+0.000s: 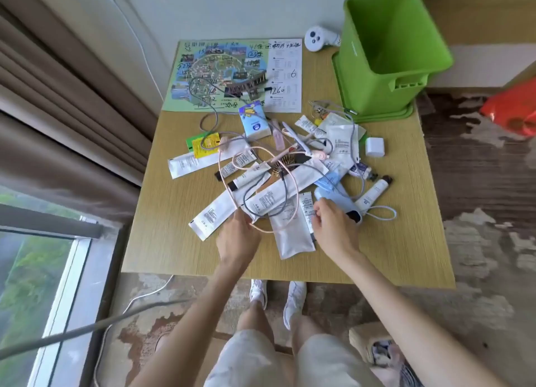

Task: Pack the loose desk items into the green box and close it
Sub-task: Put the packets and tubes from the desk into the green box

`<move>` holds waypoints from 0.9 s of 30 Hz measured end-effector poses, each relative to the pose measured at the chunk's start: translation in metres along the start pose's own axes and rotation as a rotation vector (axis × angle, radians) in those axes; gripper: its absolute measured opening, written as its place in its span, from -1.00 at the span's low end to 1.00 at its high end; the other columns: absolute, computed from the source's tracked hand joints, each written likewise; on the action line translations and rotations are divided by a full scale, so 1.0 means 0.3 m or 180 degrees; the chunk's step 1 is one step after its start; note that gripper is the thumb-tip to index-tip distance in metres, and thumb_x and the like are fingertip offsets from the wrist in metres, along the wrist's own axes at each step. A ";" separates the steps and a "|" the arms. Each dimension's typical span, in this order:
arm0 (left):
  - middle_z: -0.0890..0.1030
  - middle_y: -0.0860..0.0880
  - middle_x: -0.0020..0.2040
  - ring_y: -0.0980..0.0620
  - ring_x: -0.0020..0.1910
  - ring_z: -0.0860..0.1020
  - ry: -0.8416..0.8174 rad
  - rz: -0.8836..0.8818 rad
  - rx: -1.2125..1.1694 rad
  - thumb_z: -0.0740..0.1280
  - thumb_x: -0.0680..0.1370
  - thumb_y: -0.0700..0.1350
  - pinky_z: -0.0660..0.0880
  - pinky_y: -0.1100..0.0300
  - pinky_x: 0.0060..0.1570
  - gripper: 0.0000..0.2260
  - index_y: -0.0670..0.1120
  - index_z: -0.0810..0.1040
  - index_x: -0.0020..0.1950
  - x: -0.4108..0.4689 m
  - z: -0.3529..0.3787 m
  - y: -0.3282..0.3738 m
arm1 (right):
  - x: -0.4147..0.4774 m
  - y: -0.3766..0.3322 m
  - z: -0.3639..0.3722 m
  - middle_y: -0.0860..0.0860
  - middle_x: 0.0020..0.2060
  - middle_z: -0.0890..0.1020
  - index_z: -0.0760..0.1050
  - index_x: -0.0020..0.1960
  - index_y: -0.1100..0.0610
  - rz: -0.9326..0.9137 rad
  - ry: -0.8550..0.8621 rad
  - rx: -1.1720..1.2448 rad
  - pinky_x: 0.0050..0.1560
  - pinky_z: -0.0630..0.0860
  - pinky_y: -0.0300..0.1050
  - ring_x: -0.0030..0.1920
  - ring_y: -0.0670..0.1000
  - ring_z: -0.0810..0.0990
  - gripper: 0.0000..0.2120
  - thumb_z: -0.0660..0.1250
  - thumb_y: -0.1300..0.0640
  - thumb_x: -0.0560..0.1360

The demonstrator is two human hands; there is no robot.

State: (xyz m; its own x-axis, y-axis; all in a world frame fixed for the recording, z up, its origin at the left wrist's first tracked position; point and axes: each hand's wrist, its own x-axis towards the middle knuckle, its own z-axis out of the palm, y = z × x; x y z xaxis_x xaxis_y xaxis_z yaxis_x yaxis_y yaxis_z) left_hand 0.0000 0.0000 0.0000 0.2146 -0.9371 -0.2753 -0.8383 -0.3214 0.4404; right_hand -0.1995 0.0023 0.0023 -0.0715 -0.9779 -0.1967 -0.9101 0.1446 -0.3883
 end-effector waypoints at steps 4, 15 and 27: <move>0.57 0.02 -0.21 -0.04 -0.23 0.54 -0.0663 -0.0680 -0.0081 0.40 0.45 0.10 0.38 0.16 -0.30 -0.70 -0.10 0.48 -0.03 -0.085 0.070 0.030 | 0.044 -0.047 0.048 0.07 0.02 0.56 0.34 0.22 0.21 0.0036 0.0003 -0.0739 -0.34 0.34 -0.15 -0.06 0.07 0.61 -0.71 0.28 0.09 0.58; 0.59 -0.03 -0.32 -0.03 -0.37 0.55 -0.0886 -0.1469 -0.1028 0.50 0.37 0.18 0.27 0.24 -0.47 -0.63 -0.12 0.56 -0.22 -0.058 0.163 0.133 | 0.042 -0.016 0.049 0.09 0.01 0.60 0.37 0.20 0.24 0.0255 -0.0206 -0.0218 -0.33 0.40 -0.15 -0.08 0.09 0.64 -0.62 0.39 0.13 0.48; 0.66 -0.16 0.09 -0.04 -0.02 0.69 -0.2418 -0.0694 -0.2900 0.42 0.52 -0.23 0.64 0.09 -0.12 -0.70 -0.22 0.51 0.24 -0.085 0.086 0.142 | 0.017 0.120 -0.044 0.01 -0.37 0.43 0.41 -0.09 0.25 0.1118 -0.0408 0.2527 -0.26 0.36 -0.04 -0.28 0.07 0.47 -0.87 0.28 0.18 0.53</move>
State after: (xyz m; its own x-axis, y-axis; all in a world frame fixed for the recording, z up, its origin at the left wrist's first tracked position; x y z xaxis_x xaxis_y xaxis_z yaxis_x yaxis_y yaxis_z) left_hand -0.0542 0.0137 0.0036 -0.2985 -0.6301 -0.7169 -0.0942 -0.7280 0.6791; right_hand -0.2380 0.0007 -0.0009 -0.2043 -0.8393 -0.5037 -0.2879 0.5434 -0.7886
